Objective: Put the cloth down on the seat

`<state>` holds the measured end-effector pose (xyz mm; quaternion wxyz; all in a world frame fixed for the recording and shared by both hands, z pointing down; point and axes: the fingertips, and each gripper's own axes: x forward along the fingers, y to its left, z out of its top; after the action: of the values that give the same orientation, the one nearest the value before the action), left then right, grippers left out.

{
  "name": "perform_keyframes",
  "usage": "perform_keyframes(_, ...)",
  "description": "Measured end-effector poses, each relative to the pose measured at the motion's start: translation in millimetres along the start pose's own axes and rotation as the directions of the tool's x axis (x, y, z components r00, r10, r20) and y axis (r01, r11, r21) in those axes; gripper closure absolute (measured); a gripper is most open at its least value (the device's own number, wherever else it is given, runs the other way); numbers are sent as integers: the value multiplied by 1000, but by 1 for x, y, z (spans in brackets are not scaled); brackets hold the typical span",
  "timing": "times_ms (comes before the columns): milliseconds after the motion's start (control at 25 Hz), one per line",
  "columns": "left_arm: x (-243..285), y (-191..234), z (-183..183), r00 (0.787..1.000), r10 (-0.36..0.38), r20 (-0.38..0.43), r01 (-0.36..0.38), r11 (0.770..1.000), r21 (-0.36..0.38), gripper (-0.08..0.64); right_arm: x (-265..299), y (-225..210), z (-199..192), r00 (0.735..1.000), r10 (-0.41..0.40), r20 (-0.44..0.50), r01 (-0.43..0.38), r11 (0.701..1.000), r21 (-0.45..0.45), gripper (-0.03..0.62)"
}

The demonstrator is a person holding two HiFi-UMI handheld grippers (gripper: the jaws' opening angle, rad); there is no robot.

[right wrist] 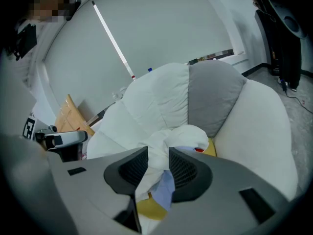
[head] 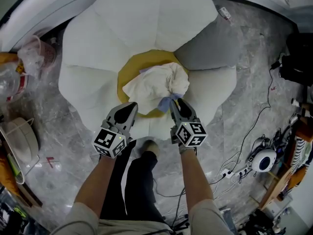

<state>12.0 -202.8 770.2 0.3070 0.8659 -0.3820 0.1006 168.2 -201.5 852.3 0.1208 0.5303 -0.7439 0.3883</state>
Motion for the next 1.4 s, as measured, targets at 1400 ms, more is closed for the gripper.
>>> perform_keyframes(1400, -66, -71, 111, 999, -34, 39, 32, 998, 59, 546, -109, 130, 111, 973, 210, 93, -185, 957, -221, 575)
